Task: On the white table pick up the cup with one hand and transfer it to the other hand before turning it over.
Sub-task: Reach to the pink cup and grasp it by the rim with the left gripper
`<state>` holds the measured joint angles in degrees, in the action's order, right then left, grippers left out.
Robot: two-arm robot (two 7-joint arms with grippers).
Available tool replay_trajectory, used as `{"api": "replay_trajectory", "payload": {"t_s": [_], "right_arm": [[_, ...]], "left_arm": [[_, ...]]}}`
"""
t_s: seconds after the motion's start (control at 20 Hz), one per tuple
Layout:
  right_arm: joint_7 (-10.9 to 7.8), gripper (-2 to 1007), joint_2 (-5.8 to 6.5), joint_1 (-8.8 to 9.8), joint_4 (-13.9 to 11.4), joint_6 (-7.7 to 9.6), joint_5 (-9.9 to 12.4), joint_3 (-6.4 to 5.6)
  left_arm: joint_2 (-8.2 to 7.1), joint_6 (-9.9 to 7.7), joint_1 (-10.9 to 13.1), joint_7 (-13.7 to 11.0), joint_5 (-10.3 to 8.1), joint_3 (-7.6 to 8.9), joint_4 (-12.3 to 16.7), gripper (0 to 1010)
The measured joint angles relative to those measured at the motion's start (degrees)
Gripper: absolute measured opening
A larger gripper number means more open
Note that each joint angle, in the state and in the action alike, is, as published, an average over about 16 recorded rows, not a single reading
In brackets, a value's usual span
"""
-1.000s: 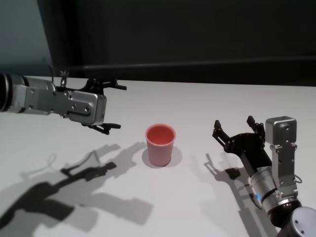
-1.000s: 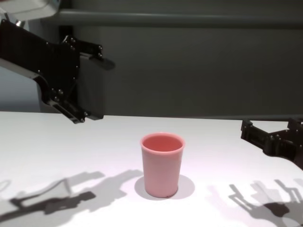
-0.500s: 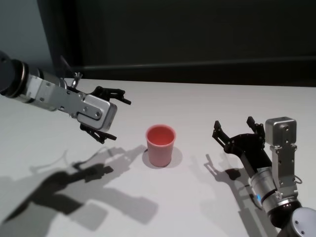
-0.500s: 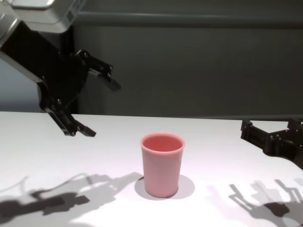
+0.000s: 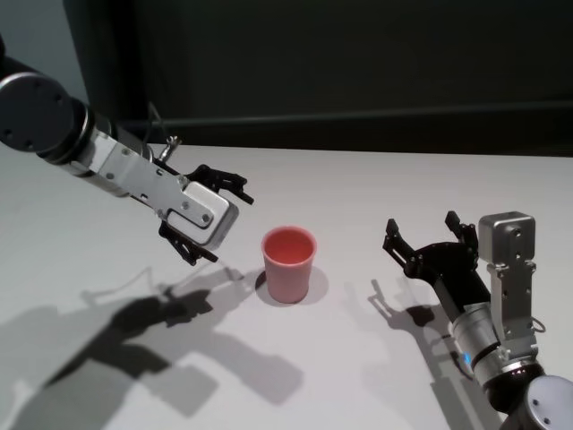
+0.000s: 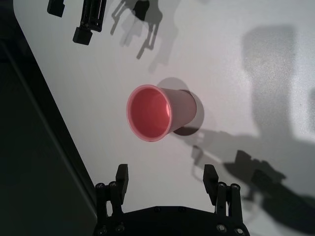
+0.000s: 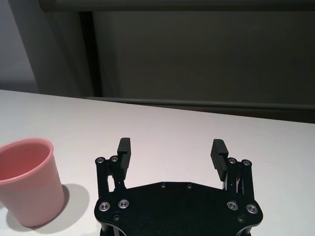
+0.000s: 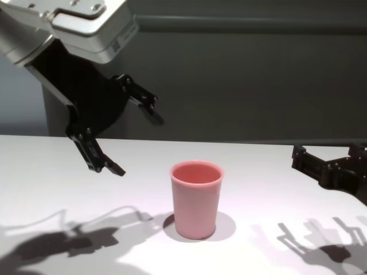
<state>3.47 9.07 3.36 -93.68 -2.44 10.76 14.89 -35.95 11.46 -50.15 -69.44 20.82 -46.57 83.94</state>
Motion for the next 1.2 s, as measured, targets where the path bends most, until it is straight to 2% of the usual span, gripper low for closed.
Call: {"api": "replay_trajectory", "payload": {"t_s": [0.6, 1.2], "right_arm": [[0.00, 1000, 0.00, 0.00, 0.0, 0.00, 0.0, 0.00], [0.00, 1000, 0.00, 0.00, 0.0, 0.00, 0.0, 0.00]], "left_arm": [[4.60, 5.39, -6.1, -4.4, 1.52, -5.60, -3.4, 1001], [8.73, 10.72, -10.5, -7.6, 1.95, -10.55, -8.1, 1001]]}}
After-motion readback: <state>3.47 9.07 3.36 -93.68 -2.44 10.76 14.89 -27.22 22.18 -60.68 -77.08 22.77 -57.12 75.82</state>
